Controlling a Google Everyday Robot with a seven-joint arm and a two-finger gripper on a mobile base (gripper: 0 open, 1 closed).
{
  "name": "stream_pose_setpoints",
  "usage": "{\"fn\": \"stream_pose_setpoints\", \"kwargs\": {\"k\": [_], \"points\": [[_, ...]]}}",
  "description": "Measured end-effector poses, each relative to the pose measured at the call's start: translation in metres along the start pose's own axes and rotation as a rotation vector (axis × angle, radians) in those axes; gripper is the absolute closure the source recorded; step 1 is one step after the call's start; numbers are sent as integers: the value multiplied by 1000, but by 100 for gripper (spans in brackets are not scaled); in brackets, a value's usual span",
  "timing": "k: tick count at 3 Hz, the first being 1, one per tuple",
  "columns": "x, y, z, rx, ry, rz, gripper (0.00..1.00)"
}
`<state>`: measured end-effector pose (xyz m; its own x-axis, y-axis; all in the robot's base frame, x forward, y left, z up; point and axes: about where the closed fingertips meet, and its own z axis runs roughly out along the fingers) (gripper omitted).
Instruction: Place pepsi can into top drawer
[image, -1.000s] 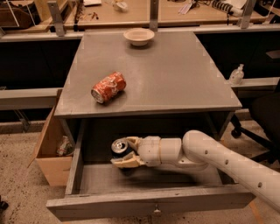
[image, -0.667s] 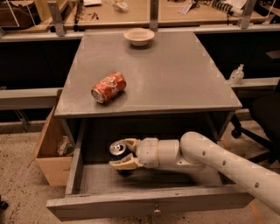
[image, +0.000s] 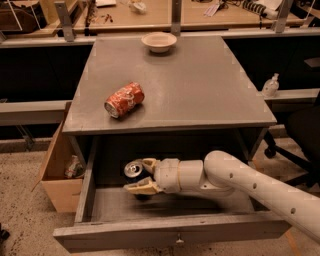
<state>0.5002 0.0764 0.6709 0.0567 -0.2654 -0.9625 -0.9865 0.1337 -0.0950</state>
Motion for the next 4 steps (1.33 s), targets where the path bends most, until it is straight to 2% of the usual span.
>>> {"fn": "stream_pose_setpoints", "kwargs": {"k": [1,2,3,4], "points": [[-1,-1,-10,5,26,11,0],[-2,-4,-24,12,35,28,0],[-1,-6,-50,29,41,67,18],[0,-8,-78,53,56,103,26]]}}
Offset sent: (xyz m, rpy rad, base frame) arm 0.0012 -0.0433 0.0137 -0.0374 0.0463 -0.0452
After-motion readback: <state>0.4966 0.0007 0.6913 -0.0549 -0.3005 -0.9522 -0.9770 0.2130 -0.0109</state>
